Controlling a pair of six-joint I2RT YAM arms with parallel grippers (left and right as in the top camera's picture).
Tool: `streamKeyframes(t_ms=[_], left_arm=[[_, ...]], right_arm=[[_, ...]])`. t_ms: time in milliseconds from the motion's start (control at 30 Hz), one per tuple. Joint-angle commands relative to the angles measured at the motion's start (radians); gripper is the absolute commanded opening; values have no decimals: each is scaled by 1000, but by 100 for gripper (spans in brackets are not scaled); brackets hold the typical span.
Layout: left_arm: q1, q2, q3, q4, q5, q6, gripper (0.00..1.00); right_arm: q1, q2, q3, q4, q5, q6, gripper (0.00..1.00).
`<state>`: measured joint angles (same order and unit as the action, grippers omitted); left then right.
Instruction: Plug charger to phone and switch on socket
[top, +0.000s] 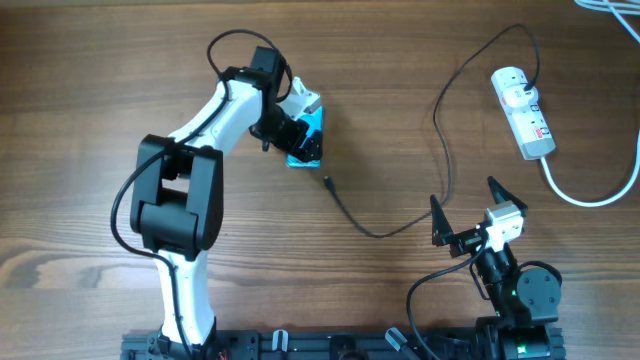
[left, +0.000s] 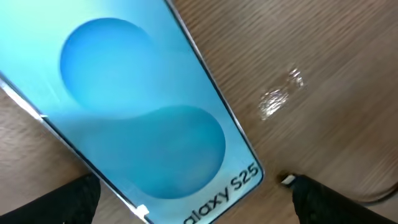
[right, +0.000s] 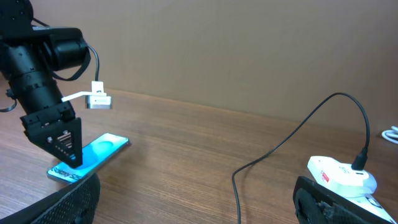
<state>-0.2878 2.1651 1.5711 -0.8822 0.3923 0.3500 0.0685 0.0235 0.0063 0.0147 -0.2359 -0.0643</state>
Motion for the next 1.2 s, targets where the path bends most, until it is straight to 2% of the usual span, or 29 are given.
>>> streamKeyframes(t_ms=[0,200,333,400,500,667,1167], left_arm=[[-32,40,-14,6,-145,-198,100],[-45,40,36,57,-204,-478,100],[-32,40,149,21,-203,-493,100],[-17,40,329,-87,-205,-542,100],[-20,40,445,-177,-257,-599,100],[-43,76,442,-280,-315,-620,100],[-84,108,402,-196,-316,-621,100]], right_arm=[[-2,0,-1,3,-12,14,100],[-2,0,-1,3,-12,14,100],[-2,0,-1,3,-13,14,100],[-2,0,-1,3,-12,14,100],[-2,0,-1,3,-12,14,100],[-2,0,-1,3,-13,14,100],[-2,0,-1,3,-12,14,100]])
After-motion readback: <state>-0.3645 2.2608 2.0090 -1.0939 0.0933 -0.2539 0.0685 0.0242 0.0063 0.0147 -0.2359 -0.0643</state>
